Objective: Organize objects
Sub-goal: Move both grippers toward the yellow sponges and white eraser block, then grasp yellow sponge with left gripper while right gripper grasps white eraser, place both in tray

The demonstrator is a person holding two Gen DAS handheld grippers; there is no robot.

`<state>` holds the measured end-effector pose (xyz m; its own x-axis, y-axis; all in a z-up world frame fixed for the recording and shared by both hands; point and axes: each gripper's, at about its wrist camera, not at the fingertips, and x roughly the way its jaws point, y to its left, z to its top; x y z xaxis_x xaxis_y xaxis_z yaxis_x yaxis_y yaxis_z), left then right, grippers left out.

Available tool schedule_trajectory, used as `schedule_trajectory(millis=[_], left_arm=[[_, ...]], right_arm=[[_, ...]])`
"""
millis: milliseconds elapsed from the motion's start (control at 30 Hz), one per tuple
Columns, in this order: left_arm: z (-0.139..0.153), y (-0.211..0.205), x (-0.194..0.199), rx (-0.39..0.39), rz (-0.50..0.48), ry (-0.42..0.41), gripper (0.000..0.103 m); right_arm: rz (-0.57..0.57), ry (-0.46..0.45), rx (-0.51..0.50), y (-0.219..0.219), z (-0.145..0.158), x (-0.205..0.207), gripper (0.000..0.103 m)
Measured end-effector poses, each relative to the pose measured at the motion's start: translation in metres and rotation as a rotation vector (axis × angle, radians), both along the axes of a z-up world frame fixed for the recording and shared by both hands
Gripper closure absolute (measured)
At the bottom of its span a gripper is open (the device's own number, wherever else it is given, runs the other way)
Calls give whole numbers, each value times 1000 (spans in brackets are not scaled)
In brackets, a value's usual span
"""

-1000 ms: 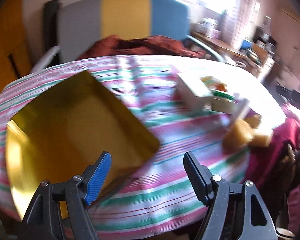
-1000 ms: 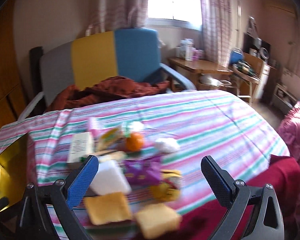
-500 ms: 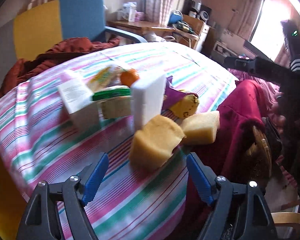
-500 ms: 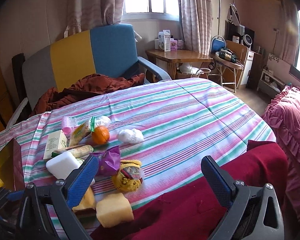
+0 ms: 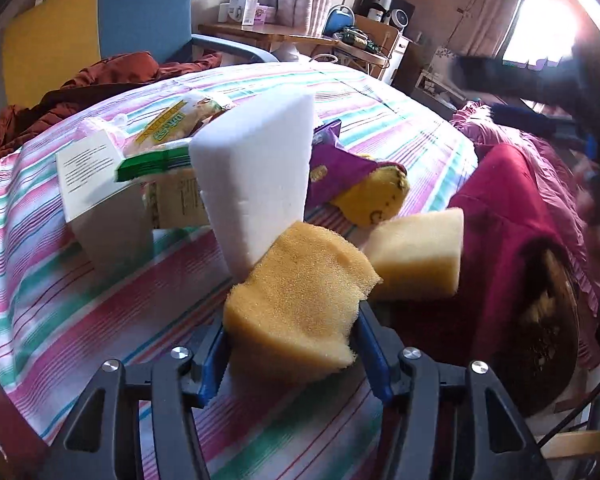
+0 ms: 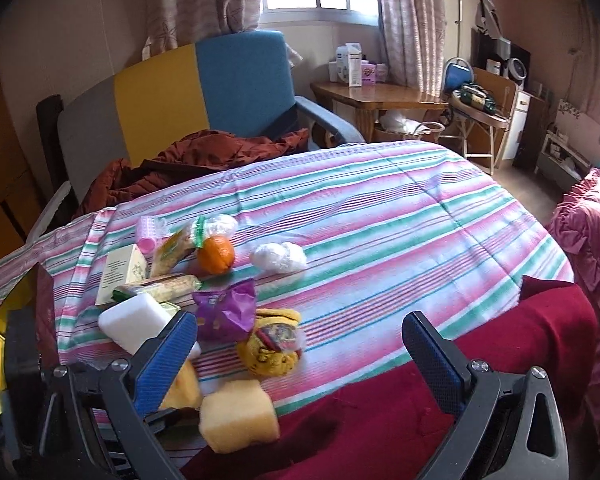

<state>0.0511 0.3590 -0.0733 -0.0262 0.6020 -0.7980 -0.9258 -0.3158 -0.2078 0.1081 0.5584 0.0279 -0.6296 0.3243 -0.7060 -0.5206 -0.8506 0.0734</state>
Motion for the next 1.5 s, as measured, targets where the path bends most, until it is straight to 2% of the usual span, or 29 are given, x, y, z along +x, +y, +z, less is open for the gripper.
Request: schedule_trajectory(millis=[200, 400, 633, 800, 933, 1000, 1033, 1067, 1133, 1367, 1500], left_arm=[[1, -26, -3, 18, 21, -21, 46], [1, -53, -3, 24, 36, 44, 46], [2, -81, 2, 35, 40, 63, 46], [0, -102, 0, 33, 71, 46, 46], [-1, -111, -3, 37, 98, 32, 46], [2, -115, -4, 46, 108, 31, 46], [2, -117, -4, 50, 113, 29, 46], [3, -116, -3, 54, 119, 27, 46], [6, -122, -5, 68, 131, 23, 46], [42, -161, -12, 173, 231, 21, 46], [68, -208, -34, 230, 395, 21, 45]], right_arm=[[163, -8, -78, -28, -6, -34, 0], [347, -84, -101, -74, -23, -65, 0], [500, -158, -157, -117, -41, -95, 0], [546, -189, -124, -137, -43, -101, 0], [506, -213, -91, -142, -51, -112, 0], [481, -220, -108, -142, -58, -117, 7], [465, -219, -117, -140, -61, -117, 35], [446, -225, -123, -138, -63, -118, 71], [400, -209, -142, -132, -61, -114, 83], [419, -105, -141, -127, -23, -90, 84], [499, -43, -142, -146, 1, -91, 84]])
